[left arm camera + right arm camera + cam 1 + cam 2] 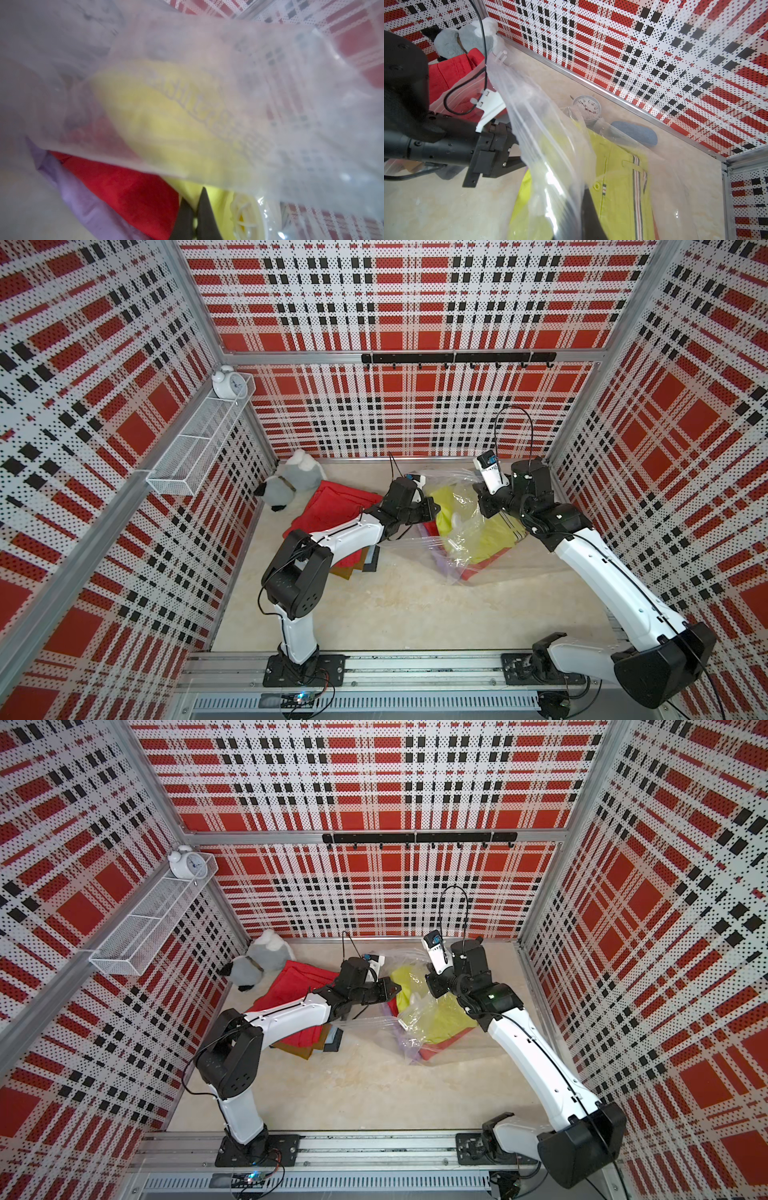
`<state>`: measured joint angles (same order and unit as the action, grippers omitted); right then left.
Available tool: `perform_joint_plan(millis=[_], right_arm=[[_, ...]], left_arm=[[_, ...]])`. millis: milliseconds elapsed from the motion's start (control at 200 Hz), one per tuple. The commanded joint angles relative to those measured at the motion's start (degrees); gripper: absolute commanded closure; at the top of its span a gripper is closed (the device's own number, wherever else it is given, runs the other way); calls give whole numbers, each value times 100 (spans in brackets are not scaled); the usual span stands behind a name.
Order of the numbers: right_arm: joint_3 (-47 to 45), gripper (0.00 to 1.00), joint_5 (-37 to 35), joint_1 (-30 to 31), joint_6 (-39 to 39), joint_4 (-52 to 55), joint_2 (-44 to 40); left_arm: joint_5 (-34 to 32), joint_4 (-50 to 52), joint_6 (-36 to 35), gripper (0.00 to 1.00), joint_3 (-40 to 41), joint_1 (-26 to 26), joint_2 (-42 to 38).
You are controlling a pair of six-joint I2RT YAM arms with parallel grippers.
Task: Take the trousers out of the vacuum bag
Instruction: Take out the trousers from the vacuum bag.
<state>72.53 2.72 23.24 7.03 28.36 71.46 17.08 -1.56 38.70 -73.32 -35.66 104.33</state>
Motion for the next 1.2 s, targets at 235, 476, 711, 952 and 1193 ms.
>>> perform_joint_plan(millis=[235, 476, 711, 952, 1193], right_arm=[[-79, 100, -42, 12, -47, -293, 104], [-29, 100, 35, 13, -95, -340, 226], [-60, 100, 105, 6, -111, -372, 280], [-64, 100, 163, 5, -112, -416, 316], [-168, 100, 176, 7, -102, -468, 281]], left_arm=[[-380, -208, -354, 100, 986, 459, -1116], [-419, -440, -307, 95, 1318, 390, -949], [-450, -675, -202, 64, 1246, 55, -652], [-694, -675, 147, 51, 1384, -139, -559], [-1299, -149, 217, 51, 1593, -281, -604]])
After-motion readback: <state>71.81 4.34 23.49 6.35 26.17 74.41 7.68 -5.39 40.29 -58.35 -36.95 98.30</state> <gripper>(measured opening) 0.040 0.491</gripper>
